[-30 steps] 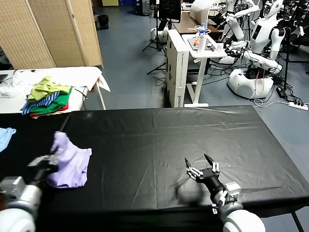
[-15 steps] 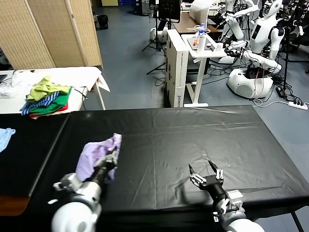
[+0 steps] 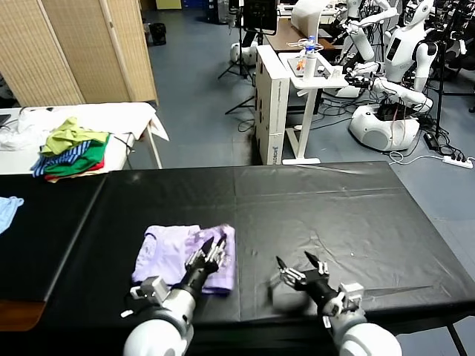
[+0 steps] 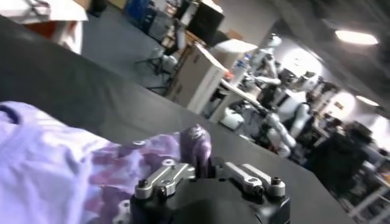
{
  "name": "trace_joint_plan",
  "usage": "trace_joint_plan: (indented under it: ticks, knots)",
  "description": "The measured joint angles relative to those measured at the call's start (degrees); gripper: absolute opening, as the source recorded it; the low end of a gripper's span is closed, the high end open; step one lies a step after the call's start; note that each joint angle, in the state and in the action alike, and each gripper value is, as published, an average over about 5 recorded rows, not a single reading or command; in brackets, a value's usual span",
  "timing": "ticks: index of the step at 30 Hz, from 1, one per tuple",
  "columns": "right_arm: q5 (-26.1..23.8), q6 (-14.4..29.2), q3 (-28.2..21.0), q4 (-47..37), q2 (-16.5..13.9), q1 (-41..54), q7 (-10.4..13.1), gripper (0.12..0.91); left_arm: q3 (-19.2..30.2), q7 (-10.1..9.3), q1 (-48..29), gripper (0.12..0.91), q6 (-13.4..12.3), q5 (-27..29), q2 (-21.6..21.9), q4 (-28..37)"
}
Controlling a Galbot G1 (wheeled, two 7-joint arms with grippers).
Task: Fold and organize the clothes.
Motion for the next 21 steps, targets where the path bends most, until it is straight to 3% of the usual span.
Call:
trace_joint_plan:
  ticks: [3,6,18,21]
  knots:
    - [3.8,-0.9,-2.6,-1.2,-0.3,3.3,0.4,0.907,-0.8,1.72,0.5,0.818,-1.4,2.6,0.7,-0.9]
    - [5.2,-1.1,-5.5,-3.0,0.1,6.6,0.7,0.907,-2.1,2.18,1.0,0.894,-3.0,5.6,1.7,-1.5]
    - [5.6,-1.7,-15.7,-13.3,6.0,15.9,2.0,0.907,-7.8,1.97,4.8,0.907,-5.2,8.9,4.2,-3.2]
    - [5.3,-1.7,-16.7,-14.7,7.1,16.4,2.0,0.870,-8.9,1.86,5.2,0.907,-5.4,8.9,4.5,-3.3]
